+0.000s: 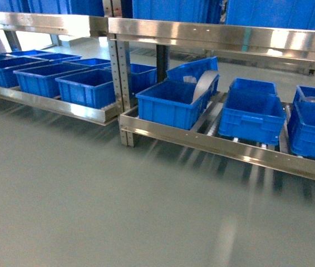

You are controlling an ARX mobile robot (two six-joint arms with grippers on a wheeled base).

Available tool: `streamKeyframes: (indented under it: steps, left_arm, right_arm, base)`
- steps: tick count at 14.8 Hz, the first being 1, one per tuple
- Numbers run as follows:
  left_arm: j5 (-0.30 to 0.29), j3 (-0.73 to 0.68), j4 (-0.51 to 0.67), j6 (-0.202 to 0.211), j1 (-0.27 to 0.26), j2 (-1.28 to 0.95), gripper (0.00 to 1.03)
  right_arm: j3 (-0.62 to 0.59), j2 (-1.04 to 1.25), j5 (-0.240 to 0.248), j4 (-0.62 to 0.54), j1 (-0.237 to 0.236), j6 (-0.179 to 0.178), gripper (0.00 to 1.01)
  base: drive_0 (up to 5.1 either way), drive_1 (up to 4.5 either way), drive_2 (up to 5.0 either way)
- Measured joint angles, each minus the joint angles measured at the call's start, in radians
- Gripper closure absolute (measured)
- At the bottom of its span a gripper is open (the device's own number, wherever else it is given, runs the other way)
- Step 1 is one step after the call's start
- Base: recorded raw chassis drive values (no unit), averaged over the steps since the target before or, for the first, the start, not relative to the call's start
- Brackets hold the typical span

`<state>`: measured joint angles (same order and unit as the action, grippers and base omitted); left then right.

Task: Sort blue parts and orange caps into right shelf containers

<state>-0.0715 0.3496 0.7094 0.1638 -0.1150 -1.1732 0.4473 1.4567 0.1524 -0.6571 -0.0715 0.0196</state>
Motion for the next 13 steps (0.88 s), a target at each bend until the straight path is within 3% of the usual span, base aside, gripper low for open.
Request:
streamKeyframes:
  steps: [13]
  left_arm:
    - [-0.003,0.000,0.000,0.000,0.000,0.000,0.58]
  right_arm:
    - [0.000,0.000,0.000,0.000,0.000,0.000,0.56]
  base:
    - [-1.6,-1.61,-1.6]
